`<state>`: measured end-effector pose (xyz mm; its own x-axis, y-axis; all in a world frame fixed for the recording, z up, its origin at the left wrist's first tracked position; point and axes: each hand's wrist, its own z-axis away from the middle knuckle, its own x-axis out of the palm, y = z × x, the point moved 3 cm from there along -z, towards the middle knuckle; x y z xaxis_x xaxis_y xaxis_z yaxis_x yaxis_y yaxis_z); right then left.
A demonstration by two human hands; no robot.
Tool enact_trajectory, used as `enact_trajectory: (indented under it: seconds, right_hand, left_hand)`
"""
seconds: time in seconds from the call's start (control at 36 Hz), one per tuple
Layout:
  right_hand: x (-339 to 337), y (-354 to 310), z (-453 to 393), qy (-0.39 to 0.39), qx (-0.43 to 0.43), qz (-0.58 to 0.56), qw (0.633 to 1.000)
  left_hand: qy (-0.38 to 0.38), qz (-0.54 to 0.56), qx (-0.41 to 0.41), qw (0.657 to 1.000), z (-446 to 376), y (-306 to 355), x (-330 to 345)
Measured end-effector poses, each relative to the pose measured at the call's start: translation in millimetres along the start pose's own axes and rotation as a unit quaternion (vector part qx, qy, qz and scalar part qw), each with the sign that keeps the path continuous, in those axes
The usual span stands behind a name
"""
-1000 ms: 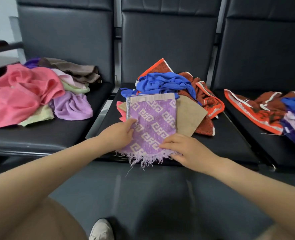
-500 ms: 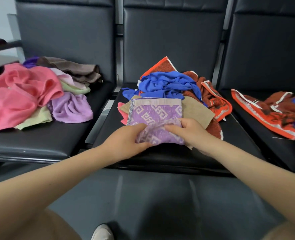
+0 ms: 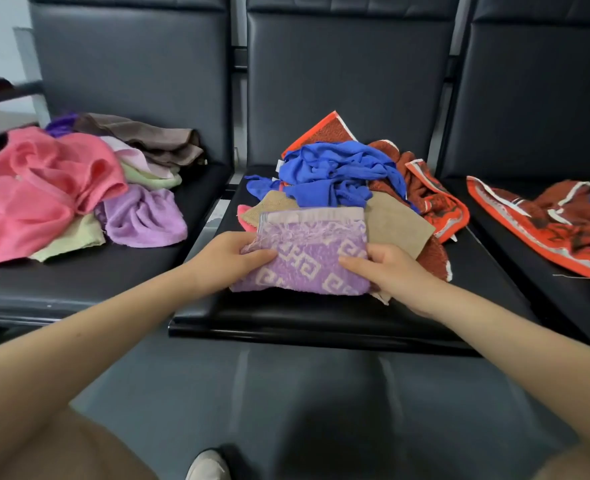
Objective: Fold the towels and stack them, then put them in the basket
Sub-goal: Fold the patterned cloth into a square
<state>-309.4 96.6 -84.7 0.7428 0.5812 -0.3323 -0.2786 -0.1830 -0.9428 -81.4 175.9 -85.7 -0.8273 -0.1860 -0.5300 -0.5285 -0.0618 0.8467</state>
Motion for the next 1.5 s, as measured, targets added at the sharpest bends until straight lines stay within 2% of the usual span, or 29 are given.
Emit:
enact_trajectory:
  seconds: [0.08,0.17,0.22,0.28,0.36,0.42,0.47,0.67,0.75,0.83,0.89,0.97,1.03,1.08,1.17,1.22,1.39,1.5]
  right_hand:
    - [4,1,9,-0.022,0.038,-0.072,0.996]
    - [7,5,19,-0.045,0.071,-0.093,0.992]
    - [7,6,24,-0.040,0.078,-0.071,0.994]
    - [4,8,25,-0.019,0.067,0.026,0.997]
    - [2,10,22,0.008,0.036,0.156,0.987]
    - [-1,10,18,0.027,0.011,0.205,0.978]
    - [-3,7,14,0.051,-0.019,0.297,0.953]
    - [-3,5,-2,0.094,-0.023,0.431,0.897]
    - [-4,5,-4,0.092,0.000,0.428,0.899]
    - [-7,3,-2,0.086,0.006,0.410,0.908]
    - [-8,-3,2,0.098,-0.019,0.408,0.908]
    - [-6,-15,11,0.140,-0.089,0.436,0.884]
    - [1,-16,18,0.143,-0.108,0.450,0.875]
    - [9,-8,21,0.121,-0.094,0.471,0.869]
    - [15,8,20,0.093,-0.039,0.484,0.869]
    - [14,13,18,0.105,-0.007,0.460,0.881]
    - [4,12,7,0.108,0.056,0.388,0.914]
    - [-4,8,-1,0.087,0.082,0.342,0.932]
  left_hand:
    - [-0.013,0.002,-0.004,1.000,7,8,-2]
    - [-0.051,0.021,-0.017,0.998,13,13,-5]
    - [-0.075,-0.012,-0.026,0.997,15,11,-7]
    - [-0.088,-0.099,-0.023,0.991,11,6,-7]
    - [-0.045,-0.193,0.004,0.980,3,5,-2]
    - [-0.009,-0.217,0.023,0.976,-3,6,3]
    - [0.029,-0.228,0.034,0.973,-11,6,5]
    - [0.074,-0.311,0.057,0.946,-11,4,16]
    - [0.117,-0.333,0.096,0.931,-4,-5,27]
    - [0.159,-0.286,0.090,0.941,1,-4,23]
    - [0.191,-0.257,0.085,0.944,7,0,15]
    - [0.206,-0.225,0.082,0.949,20,6,8]
    - [0.191,-0.216,0.065,0.955,29,8,10]
    - [0.144,-0.265,0.017,0.953,33,3,18]
    - [0.106,-0.427,-0.054,0.896,38,-6,27]
    - [0.116,-0.446,-0.060,0.885,39,-6,27]
    - [0.041,-0.368,-0.144,0.918,19,-1,18]
    - [-0.001,-0.244,-0.160,0.956,12,5,16]
